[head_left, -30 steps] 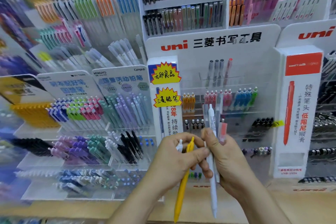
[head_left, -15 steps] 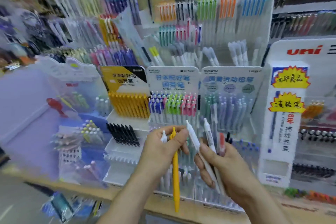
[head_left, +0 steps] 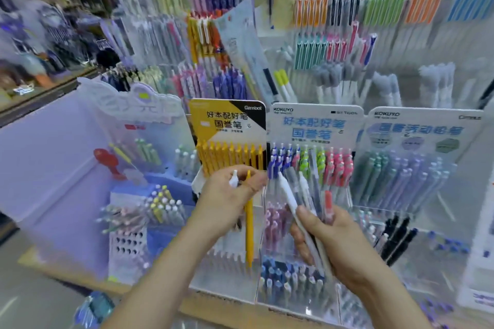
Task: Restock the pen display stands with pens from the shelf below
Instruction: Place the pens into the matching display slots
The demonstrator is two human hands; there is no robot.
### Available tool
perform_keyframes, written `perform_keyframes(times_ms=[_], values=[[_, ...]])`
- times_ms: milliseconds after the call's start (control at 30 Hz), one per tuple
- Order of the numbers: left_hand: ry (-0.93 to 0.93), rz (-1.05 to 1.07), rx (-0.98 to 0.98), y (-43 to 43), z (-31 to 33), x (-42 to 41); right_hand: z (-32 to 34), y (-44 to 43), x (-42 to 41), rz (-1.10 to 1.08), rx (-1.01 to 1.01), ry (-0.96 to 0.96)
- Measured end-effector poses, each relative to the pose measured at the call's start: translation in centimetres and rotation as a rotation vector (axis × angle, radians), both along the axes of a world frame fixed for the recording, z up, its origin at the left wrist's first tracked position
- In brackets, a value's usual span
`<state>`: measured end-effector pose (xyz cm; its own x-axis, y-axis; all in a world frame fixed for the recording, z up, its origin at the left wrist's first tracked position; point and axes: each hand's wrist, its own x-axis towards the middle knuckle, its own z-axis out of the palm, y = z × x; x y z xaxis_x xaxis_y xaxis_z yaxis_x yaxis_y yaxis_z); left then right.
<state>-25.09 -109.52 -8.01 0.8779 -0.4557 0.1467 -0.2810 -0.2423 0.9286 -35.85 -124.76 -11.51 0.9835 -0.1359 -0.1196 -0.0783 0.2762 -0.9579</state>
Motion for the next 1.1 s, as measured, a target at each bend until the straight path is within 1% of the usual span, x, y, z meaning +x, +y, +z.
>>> perform_keyframes(times_ms=[100, 167, 233, 300, 367, 467, 533, 800, 933, 1033, 1100], values=[[0.004, 0.073, -0.026, -0.3, 0.4, 2.9, -0.9, -0.3, 1.1, -0.072, 0.037, 0.001], [-0.011, 0.138, -0.086, -0.8, 0.5, 4.9, -1.4, -0.3, 1.7, -0.083, 0.045, 0.004], [-0.035, 0.2, -0.147, -1.6, 0.4, 6.7, -1.5, -0.4, 1.9, -0.101, 0.03, 0.018], [-0.074, 0.221, -0.15, -2.5, -0.1, 8.2, -1.6, -0.8, 2.0, -0.138, 0.001, 0.023], [-0.141, 0.185, -0.102, -3.3, -0.8, 9.1, -1.5, -0.9, 2.2, -0.188, -0.015, 0.024], [-0.31, 0.127, 0.01, -3.7, -2.2, 9.9, -1.7, -0.3, 2.3, -0.287, 0.03, 0.01], [-0.389, 0.1, 0.041, -3.6, -2.7, 10.7, -1.9, 0.6, 2.5, -0.341, 0.051, 0.008], [-0.455, -0.029, 0.091, -2.9, -2.5, 12.4, -2.3, 4.0, 3.6, -0.463, 0.129, 0.02], [-0.539, -0.093, 0.136, -3.0, -3.3, 12.1, -2.0, 4.6, 3.6, -0.488, 0.128, 0.024], [-0.632, -0.14, 0.299, -3.2, -4.0, 12.0, -1.8, 5.0, 3.6, -0.5, 0.111, 0.002], [-0.631, -0.162, 0.401, -3.3, -3.8, 11.9, -1.7, 5.1, 3.5, -0.502, 0.099, -0.001]])
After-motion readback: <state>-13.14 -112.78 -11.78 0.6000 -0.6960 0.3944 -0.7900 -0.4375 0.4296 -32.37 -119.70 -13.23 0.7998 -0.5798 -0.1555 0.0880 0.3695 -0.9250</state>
